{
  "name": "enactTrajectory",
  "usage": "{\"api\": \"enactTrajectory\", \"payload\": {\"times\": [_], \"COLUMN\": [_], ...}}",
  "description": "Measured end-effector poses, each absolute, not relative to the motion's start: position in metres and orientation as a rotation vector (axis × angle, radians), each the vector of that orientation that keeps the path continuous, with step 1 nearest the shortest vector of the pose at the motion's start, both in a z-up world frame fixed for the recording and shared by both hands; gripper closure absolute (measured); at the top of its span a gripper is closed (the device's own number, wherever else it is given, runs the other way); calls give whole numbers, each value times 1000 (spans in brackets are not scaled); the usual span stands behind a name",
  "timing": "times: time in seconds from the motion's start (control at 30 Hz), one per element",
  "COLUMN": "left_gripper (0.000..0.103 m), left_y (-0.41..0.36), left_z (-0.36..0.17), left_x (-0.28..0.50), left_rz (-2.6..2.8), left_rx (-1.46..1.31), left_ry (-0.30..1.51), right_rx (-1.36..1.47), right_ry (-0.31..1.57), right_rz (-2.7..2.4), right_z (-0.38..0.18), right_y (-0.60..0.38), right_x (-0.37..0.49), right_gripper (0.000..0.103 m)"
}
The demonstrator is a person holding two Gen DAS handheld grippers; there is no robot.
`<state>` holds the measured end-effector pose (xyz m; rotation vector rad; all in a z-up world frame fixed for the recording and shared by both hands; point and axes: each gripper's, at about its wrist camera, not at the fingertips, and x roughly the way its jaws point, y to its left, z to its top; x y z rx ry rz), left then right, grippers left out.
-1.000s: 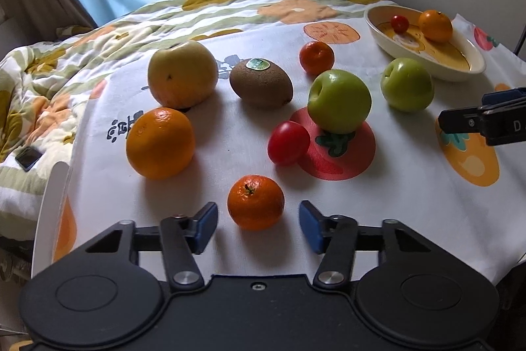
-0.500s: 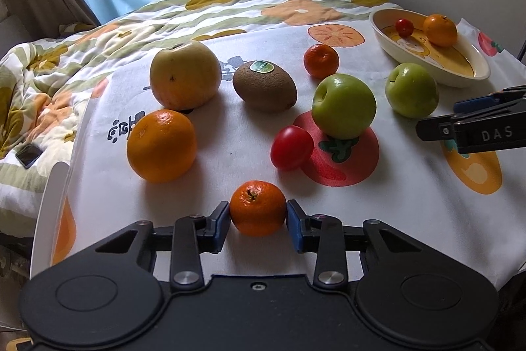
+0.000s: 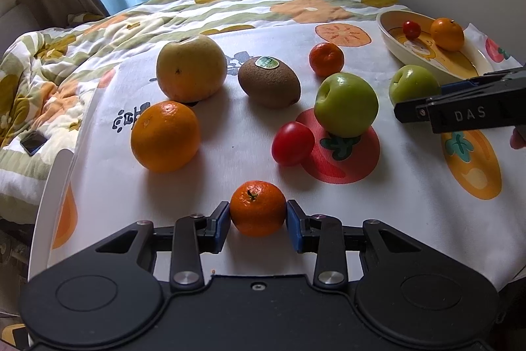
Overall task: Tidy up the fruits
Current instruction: 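Grasp the small tangerine with the left tool while the right tool grasps the green pomelo, then lower the tangerine and pomelo into the duck bowl and open both tools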
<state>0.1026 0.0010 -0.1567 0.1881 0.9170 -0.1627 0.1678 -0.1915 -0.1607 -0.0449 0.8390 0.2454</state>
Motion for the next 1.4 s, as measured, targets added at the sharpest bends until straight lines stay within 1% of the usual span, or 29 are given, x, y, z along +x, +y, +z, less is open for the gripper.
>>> {"api": "enactTrajectory", "payload": {"times": [0.03, 0.1, 0.17, 0.43, 0.63, 0.93, 1.07, 1.4], "left_gripper": [63, 63, 63, 63, 63, 63, 63, 63], "left_y": [1, 0, 0, -7, -23, -75, -103, -162], "left_z": [-157, -156, -154, -138, -112, -71, -57, -45], "left_x": [102, 101, 99, 90, 80, 74, 75, 105], "left_rz": [-160, -153, -144, -113, -107, -126, -133, -205], "left_rx": [187, 185, 180, 171, 165, 176, 176, 194], "left_ry": [917, 917, 914, 886, 851, 786, 755, 710], "right_rx": [-43, -39, -46, -28, -4, 14, 9, 1], "right_ry": [837, 838, 835, 809, 793, 750, 758, 739], "right_rz": [247, 255, 261, 283, 301, 302, 287, 232], "right_z": [-161, -161, -161, -149, -128, -96, -85, -70], "right_y": [-192, -192, -192, -200, -216, -263, -290, -349], "right_x": [169, 171, 173, 164, 151, 129, 126, 133], "right_gripper": [24, 31, 31, 32, 32, 32, 32, 32]}}
